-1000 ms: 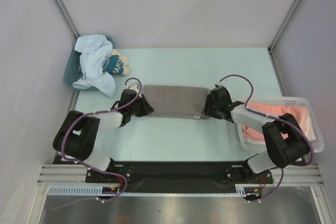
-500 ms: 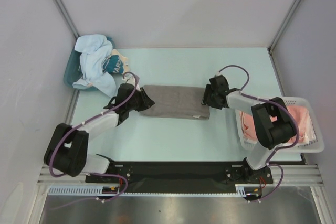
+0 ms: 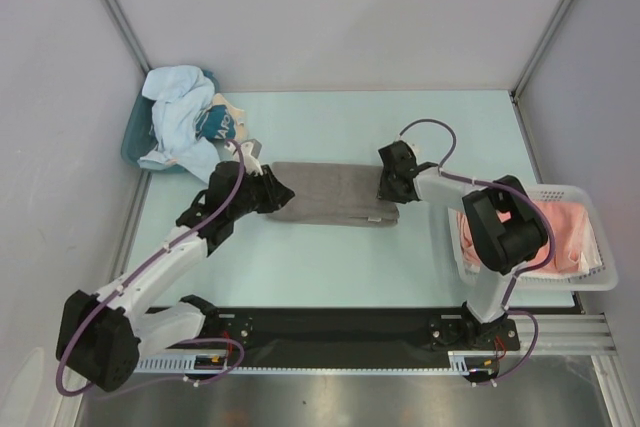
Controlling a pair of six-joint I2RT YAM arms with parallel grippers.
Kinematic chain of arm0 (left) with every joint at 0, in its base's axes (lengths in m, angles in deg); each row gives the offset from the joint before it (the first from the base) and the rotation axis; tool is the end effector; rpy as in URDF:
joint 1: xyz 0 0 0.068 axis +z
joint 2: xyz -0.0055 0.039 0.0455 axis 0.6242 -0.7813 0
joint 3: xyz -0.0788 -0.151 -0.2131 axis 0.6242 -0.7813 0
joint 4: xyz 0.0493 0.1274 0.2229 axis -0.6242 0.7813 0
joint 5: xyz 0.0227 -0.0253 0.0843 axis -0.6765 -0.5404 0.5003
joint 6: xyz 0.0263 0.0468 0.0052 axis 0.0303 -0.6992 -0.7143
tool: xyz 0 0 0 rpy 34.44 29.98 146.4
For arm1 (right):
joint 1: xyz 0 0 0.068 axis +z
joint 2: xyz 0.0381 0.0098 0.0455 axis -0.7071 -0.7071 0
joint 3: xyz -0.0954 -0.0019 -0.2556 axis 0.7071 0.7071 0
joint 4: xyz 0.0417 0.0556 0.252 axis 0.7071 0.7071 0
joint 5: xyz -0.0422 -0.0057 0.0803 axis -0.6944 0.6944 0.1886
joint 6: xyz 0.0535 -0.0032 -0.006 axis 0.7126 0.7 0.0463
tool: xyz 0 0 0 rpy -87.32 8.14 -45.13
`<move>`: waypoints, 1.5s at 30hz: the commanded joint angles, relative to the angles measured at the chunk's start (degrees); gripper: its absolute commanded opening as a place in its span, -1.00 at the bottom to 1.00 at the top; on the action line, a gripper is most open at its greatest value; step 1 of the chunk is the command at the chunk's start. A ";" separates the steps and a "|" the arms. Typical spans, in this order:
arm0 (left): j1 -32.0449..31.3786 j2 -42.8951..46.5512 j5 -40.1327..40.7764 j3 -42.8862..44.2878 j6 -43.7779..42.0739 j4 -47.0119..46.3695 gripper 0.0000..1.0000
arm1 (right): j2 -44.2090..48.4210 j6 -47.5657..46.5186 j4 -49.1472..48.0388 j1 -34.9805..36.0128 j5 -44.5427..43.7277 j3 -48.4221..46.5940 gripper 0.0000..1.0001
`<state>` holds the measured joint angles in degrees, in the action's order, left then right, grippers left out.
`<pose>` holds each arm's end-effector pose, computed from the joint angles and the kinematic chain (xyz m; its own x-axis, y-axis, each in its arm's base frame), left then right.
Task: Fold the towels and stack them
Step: Neatly place the folded towel into the bin
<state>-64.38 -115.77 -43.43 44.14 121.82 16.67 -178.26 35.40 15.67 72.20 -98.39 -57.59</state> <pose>0.2144 -0.1097 0.2529 -0.6598 -0.2793 -0.6976 0.2311 0.8079 -0.5421 0.3225 0.1580 0.1593 -0.8215 0.1733 -0.5432 0.1040 0.9822 0.1561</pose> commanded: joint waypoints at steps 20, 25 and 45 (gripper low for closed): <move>-0.52 20.20 -10.75 1.25 -9.99 15.28 -0.77 | 17.41 13.03 31.27 16.72 -20.45 3.88 -1.00; -0.52 22.84 -13.65 0.37 -10.78 16.60 -0.79 | 21.80 20.40 44.22 23.15 -26.25 2.11 -1.00; -0.52 25.22 -19.90 0.02 -12.54 16.43 -0.83 | 39.82 5.67 50.57 1.91 -20.74 2.55 -1.00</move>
<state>-64.55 -90.90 -61.02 44.60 110.71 34.06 -141.59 48.32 69.54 78.34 -121.75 -54.07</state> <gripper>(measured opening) 0.090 0.054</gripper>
